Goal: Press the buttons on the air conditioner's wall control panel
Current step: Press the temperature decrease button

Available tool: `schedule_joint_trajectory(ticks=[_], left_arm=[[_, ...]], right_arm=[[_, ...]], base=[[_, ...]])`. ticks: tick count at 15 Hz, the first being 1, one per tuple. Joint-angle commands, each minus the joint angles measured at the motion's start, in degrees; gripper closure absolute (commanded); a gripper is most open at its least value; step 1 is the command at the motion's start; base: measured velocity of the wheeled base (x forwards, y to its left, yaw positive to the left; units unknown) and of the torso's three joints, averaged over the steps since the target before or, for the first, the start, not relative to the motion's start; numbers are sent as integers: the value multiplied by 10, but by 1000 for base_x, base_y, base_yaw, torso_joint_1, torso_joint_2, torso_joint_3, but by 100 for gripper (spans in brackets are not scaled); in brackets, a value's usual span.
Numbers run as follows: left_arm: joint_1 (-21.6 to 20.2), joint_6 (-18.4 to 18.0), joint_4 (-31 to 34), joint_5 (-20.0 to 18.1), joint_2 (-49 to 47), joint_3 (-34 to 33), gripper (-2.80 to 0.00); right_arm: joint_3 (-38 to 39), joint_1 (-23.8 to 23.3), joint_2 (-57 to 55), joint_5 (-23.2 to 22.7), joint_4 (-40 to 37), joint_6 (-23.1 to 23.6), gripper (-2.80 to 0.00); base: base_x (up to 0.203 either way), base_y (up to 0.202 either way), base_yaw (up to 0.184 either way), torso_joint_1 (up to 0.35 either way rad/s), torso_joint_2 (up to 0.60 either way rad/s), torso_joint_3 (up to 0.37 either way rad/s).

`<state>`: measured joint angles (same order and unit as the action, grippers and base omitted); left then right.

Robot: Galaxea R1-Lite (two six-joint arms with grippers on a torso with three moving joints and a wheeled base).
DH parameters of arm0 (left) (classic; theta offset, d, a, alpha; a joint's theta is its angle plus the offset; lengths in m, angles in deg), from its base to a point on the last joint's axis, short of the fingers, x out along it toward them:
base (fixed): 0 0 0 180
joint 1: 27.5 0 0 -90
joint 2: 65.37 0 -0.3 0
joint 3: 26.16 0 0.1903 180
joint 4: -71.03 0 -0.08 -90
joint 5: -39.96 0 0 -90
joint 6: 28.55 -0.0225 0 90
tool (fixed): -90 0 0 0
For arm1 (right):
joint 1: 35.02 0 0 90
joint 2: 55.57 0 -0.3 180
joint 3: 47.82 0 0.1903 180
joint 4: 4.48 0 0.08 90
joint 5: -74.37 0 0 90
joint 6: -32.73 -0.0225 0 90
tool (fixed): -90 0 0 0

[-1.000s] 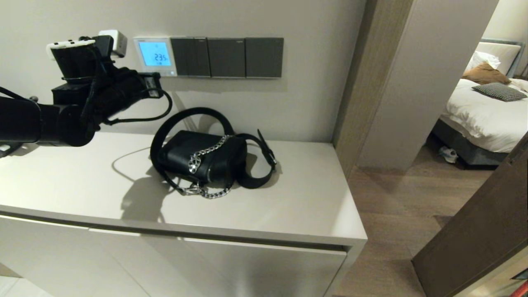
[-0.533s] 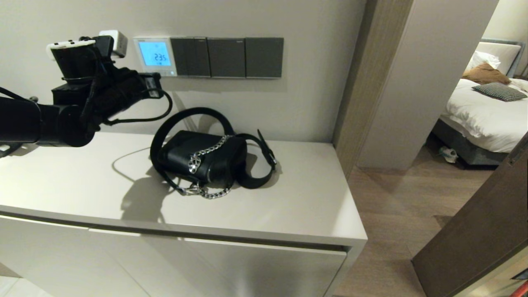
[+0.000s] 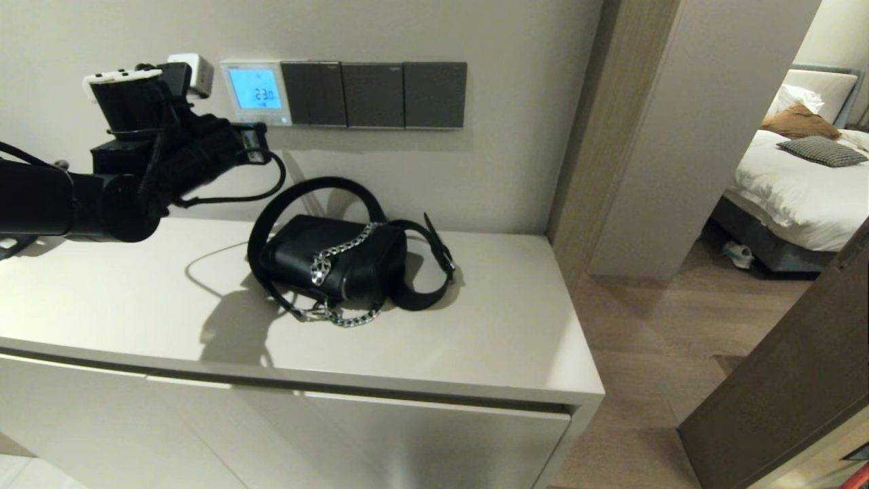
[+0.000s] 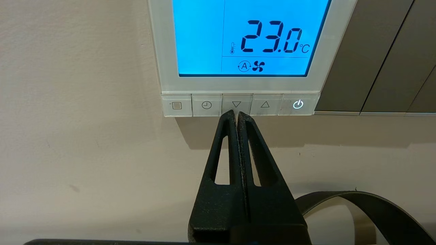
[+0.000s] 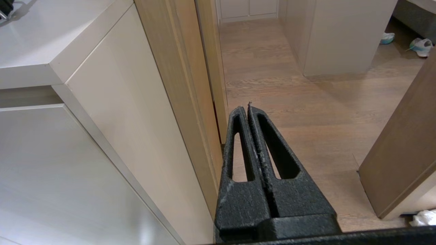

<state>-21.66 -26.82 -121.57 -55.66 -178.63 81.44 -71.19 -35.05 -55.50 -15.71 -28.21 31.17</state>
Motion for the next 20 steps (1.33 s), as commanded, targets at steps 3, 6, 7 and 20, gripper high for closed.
schedule_joint_trajectory(ticks=[3,6,7,20], left_arm=[[0,0,-2,0,-5,2,0],[0,0,-4,0,-5,2,0],[0,0,-4,0,-5,2,0],[0,0,-5,0,10,-8,0]], right_arm=[[1,-1,-1,0,0,0,0],[1,0,-1,0,0,0,0],[1,0,-1,0,0,0,0],[1,0,-1,0,0,0,0]], base=[[0,0,0,0,0,0],[0,0,0,0,0,0],[0,0,0,0,0,0],[0,0,0,0,0,0]])
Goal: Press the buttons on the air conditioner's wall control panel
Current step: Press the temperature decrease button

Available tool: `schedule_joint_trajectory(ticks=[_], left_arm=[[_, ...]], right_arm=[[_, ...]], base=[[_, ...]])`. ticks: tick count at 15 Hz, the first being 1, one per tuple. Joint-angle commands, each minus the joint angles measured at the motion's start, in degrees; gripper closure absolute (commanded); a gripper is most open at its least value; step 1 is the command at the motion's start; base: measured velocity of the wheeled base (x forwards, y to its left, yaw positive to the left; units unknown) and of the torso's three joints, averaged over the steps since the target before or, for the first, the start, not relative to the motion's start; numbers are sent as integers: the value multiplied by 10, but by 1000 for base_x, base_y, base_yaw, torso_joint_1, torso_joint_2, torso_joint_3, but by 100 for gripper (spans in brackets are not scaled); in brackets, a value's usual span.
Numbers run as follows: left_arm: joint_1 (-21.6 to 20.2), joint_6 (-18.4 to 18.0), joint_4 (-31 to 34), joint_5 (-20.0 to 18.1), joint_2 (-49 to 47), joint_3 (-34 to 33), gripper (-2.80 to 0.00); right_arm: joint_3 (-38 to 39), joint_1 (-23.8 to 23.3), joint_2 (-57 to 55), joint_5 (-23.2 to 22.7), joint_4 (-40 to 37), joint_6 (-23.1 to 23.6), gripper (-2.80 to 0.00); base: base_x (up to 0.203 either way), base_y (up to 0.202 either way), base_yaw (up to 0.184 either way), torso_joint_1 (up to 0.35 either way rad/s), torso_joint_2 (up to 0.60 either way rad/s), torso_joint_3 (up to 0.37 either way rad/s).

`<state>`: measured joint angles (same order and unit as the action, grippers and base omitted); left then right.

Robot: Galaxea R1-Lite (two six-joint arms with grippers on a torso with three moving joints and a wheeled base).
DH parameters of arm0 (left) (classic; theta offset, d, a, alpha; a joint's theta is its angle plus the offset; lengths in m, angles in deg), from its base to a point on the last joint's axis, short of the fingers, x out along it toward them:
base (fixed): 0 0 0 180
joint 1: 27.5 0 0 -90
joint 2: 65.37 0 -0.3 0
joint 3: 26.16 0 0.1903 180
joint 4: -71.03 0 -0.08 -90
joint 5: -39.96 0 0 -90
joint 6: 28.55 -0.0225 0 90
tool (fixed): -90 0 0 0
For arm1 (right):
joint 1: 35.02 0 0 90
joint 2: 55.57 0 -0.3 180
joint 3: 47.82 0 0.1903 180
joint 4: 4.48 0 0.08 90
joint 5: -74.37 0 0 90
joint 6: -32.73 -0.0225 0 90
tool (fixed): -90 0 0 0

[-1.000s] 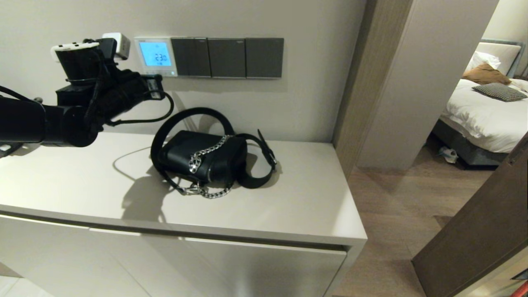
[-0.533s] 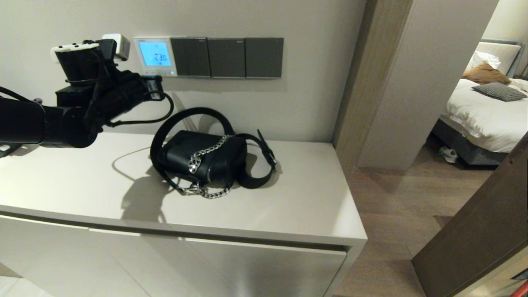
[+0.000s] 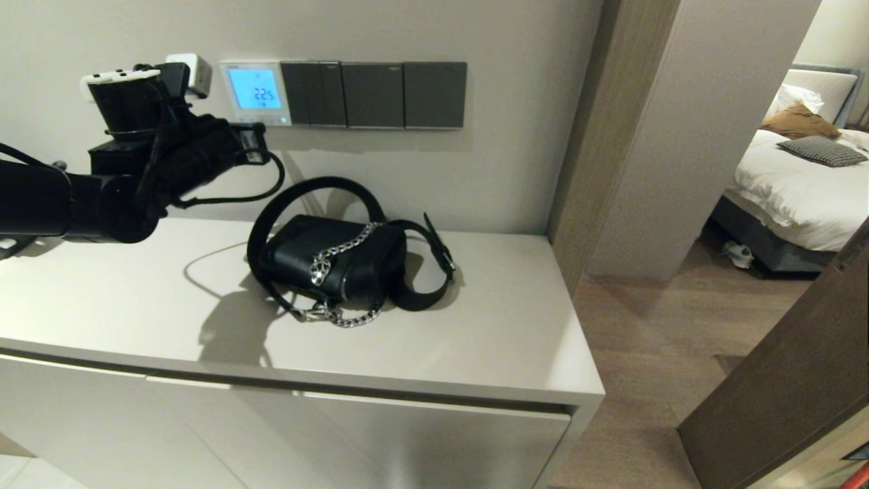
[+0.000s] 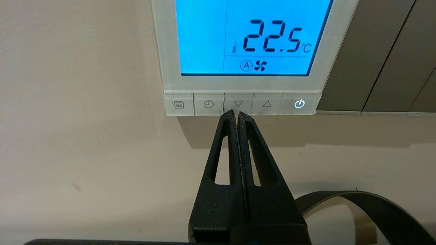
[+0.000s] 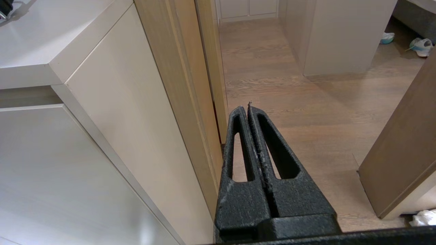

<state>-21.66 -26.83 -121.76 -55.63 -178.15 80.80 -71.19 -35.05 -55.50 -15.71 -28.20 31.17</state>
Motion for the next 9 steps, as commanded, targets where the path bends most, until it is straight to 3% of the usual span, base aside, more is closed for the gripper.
schedule_joint_trajectory(ticks=[1,9], left_arm=[[0,0,-2,0,12,-3,0],[36,1,-8,0,22,-26,0]], right_arm=[[1,0,-1,0,0,0,0],[1,0,-1,0,0,0,0]], base=[[0,0,0,0,0,0],[0,0,0,0,0,0]])
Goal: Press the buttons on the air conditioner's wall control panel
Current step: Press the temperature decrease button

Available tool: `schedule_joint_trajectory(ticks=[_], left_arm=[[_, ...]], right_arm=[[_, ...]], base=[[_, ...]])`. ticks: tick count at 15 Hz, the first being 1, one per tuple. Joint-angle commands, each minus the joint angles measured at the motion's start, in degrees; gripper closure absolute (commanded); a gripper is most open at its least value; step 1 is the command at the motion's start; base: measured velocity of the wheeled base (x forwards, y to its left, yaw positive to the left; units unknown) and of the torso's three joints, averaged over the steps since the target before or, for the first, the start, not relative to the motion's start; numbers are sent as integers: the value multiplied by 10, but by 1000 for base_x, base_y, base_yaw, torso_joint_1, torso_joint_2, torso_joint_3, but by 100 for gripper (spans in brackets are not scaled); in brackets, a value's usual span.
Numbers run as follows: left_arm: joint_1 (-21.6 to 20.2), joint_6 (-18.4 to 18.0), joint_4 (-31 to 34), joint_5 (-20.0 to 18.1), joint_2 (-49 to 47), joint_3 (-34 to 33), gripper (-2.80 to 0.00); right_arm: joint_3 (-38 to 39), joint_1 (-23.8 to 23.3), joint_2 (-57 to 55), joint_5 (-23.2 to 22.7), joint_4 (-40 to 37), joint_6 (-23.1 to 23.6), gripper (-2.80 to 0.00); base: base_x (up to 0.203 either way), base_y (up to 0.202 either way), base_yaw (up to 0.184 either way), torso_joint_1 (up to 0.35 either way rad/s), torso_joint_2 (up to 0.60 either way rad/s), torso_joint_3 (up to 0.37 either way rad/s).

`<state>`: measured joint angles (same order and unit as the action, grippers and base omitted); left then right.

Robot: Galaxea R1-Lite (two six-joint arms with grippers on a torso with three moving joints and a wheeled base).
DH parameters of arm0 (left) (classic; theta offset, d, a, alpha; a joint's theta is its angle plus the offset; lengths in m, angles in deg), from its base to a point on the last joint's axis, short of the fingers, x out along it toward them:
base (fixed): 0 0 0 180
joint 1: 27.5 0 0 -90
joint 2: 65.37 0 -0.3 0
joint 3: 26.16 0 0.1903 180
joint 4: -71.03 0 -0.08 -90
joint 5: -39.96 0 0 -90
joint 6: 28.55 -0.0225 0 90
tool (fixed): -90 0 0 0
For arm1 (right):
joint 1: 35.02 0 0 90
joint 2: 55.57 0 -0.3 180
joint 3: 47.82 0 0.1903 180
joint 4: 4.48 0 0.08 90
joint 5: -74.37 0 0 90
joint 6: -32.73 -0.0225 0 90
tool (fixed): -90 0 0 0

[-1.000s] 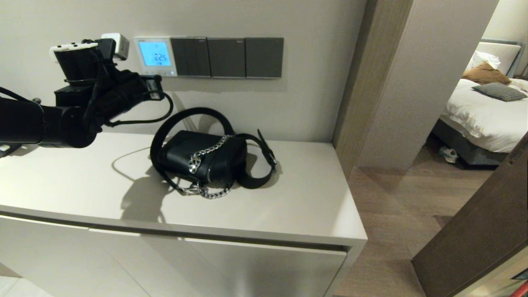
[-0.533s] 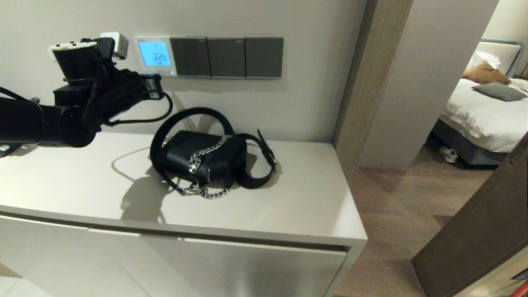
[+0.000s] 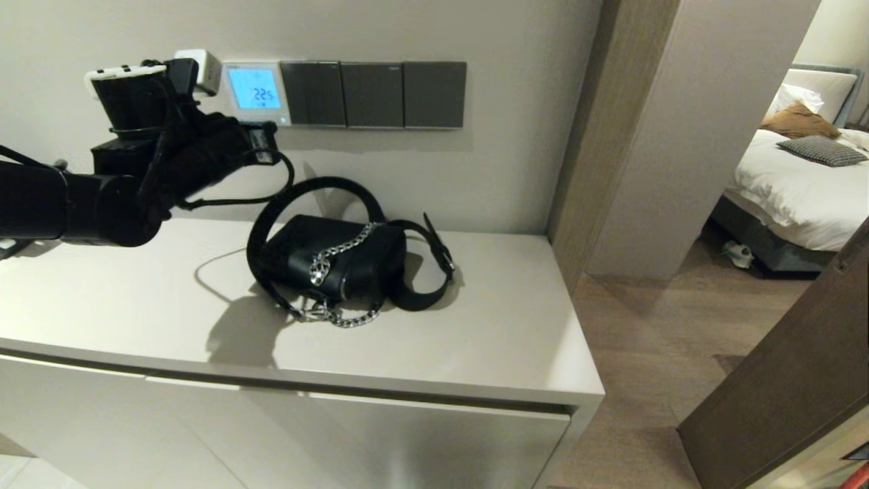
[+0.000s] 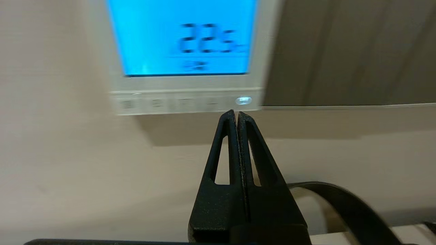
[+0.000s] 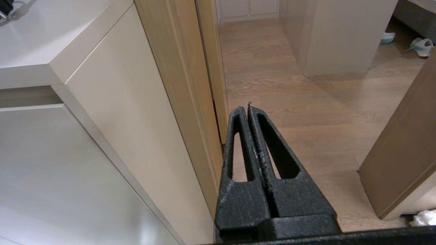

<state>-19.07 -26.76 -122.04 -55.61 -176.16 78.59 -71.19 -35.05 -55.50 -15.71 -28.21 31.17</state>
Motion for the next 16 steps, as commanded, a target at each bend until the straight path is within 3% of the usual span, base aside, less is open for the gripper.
schedule_joint_trajectory(ticks=[1,11,16], left_arm=[[18,0,-11,0,2,-8,0],[28,-3,-13,14,13,-15,0],[27,-2,-14,15,119,-95,0]], right_arm=[[1,-1,-1,0,0,0,0],[1,0,-1,0,0,0,0],[1,0,-1,0,0,0,0]], base=[[0,0,0,0,0,0],[0,0,0,0,0,0],[0,0,0,0,0,0]])
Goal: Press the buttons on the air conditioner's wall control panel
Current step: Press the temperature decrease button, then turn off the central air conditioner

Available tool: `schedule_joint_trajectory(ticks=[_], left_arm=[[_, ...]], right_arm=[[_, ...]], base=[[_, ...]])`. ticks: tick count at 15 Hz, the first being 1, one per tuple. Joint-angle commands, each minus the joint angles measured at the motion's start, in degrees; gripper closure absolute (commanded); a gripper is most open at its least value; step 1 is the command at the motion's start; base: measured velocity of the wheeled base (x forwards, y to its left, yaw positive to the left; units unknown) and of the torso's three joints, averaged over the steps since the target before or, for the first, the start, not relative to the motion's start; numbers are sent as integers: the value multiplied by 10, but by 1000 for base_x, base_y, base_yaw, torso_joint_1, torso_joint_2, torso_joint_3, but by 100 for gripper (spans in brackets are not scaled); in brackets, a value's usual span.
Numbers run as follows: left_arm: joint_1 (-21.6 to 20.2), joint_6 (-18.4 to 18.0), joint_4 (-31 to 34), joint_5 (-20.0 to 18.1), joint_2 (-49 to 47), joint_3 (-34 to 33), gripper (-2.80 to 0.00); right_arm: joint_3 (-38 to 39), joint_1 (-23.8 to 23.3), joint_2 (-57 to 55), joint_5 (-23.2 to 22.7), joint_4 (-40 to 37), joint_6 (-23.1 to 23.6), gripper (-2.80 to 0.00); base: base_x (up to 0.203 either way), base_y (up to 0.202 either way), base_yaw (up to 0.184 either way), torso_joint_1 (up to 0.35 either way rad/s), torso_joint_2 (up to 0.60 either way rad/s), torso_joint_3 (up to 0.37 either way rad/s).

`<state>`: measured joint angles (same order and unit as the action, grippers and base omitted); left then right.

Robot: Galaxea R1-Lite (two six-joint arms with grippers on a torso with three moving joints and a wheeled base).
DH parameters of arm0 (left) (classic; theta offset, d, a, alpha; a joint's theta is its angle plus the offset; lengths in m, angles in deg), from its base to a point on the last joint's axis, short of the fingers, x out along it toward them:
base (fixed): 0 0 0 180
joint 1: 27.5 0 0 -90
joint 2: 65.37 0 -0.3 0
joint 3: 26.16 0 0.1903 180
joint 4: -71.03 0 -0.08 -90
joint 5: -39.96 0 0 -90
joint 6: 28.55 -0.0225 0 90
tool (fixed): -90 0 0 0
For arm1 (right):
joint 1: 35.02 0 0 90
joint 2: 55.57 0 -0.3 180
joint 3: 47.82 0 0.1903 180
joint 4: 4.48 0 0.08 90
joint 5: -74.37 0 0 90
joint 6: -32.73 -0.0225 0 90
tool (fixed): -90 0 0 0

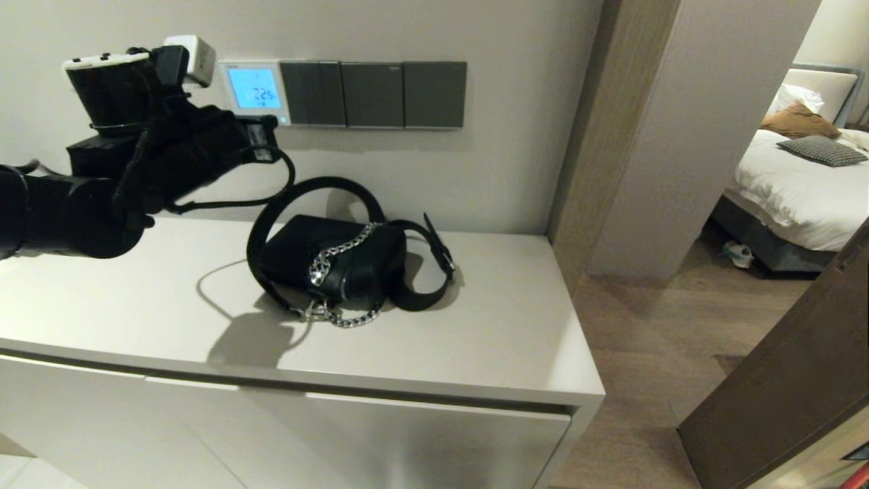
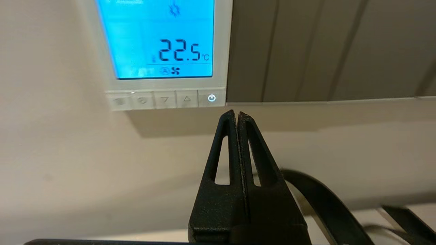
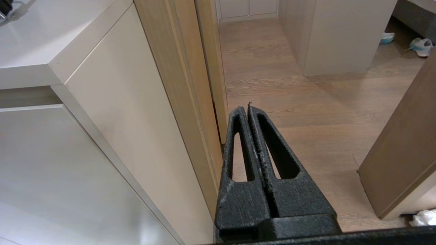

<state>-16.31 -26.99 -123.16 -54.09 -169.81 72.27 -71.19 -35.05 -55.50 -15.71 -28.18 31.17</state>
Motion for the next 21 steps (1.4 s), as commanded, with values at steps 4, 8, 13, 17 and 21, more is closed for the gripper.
schedule_joint_trajectory(ticks=[4,8,13,17,21], left_arm=[[0,0,4,0,202,-135,0],[-1,0,62,-1,389,-221,0],[-1,2,236,-1,669,-311,0],[-46,4,436,85,799,-364,0],[-154,3,443,86,846,-420,0]], right_arm=[[1,0,-1,0,0,0,0],[1,0,-1,0,0,0,0],[1,0,-1,0,0,0,0],[1,0,-1,0,0,0,0],[1,0,-1,-1,0,0,0]], base=[[0,0,0,0,0,0],[0,0,0,0,0,0],[0,0,0,0,0,0],[0,0,0,0,0,0],[0,0,0,0,0,0]])
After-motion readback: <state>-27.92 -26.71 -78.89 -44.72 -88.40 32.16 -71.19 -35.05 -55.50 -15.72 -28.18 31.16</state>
